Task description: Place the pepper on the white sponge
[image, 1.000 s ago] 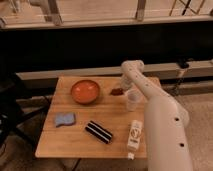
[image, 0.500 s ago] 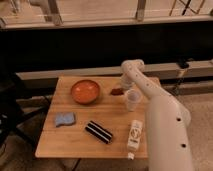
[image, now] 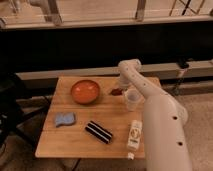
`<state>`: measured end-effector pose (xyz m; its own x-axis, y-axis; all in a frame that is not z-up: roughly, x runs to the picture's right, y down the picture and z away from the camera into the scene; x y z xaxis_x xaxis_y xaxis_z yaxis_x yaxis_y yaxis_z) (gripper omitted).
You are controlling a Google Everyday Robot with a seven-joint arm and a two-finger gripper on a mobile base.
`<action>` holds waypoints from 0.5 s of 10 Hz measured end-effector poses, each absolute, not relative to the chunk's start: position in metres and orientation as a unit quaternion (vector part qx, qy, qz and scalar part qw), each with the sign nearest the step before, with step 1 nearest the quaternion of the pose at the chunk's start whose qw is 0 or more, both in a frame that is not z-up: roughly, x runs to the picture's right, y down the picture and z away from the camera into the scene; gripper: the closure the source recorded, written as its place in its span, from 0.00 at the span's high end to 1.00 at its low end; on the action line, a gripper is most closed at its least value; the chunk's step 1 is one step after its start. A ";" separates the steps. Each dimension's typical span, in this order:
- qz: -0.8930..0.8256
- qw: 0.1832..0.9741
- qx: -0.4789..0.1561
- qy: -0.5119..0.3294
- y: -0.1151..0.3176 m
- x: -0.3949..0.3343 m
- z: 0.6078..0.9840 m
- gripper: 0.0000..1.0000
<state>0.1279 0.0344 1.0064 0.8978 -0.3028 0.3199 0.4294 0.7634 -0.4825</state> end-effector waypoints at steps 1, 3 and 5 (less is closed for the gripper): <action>-0.198 0.932 -0.284 -0.109 0.034 0.126 1.007 0.80; -0.199 0.931 -0.287 -0.103 0.033 0.123 1.009 0.80; -0.204 0.930 -0.291 -0.096 0.028 0.117 1.009 0.80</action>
<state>0.1169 0.0283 1.0091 0.8983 -0.3233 0.2974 0.4352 0.7469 -0.5027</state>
